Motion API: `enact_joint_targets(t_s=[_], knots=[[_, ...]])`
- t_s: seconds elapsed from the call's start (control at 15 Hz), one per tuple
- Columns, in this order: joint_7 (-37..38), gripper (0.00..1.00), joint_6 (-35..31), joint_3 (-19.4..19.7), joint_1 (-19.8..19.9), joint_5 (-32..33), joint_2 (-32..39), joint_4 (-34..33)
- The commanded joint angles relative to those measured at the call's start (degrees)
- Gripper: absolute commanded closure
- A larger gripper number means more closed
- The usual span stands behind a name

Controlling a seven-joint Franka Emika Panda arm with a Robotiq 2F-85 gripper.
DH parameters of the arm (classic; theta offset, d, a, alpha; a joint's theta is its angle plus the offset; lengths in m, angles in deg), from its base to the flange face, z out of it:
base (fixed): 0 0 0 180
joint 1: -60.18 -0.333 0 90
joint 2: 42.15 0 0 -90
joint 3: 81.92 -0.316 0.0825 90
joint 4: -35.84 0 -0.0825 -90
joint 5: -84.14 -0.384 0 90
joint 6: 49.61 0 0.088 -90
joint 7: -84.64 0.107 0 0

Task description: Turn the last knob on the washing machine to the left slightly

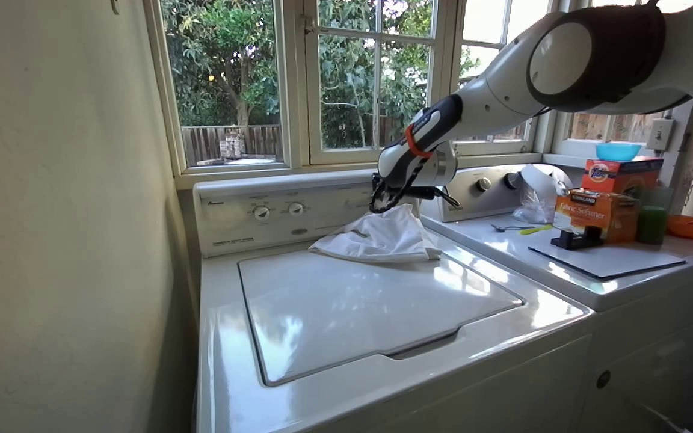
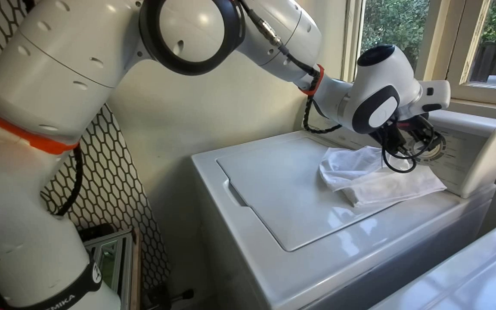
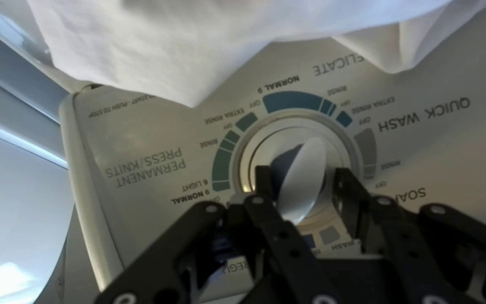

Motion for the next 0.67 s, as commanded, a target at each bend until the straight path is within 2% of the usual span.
enact_joint_targets(t_s=[0.0, 0.13, 0.2, 0.27, 0.47, 0.53, 0.6], knots=[[-6.4, 0.83, -5.0, -4.4, 0.8, -0.6, 2.2, -1.8], [-7.3, 0.83, -5.5, -4.9, 1.3, -0.9, 1.9, -1.2], [-6.8, 0.33, -6.1, -4.4, 0.9, -1.0, 1.7, -0.7], [-6.6, 0.32, -5.8, -4.3, 0.8, -1.1, 1.3, -0.3], [-4.4, 0.10, -5.0, -1.9, -1.1, -1.3, 0.2, 0.4], [-3.1, 0.03, -4.9, -0.3, -2.4, -1.3, -0.2, 0.7], [0.4, 0.00, -4.6, 3.4, -5.0, -0.2, -0.9, 1.0]])
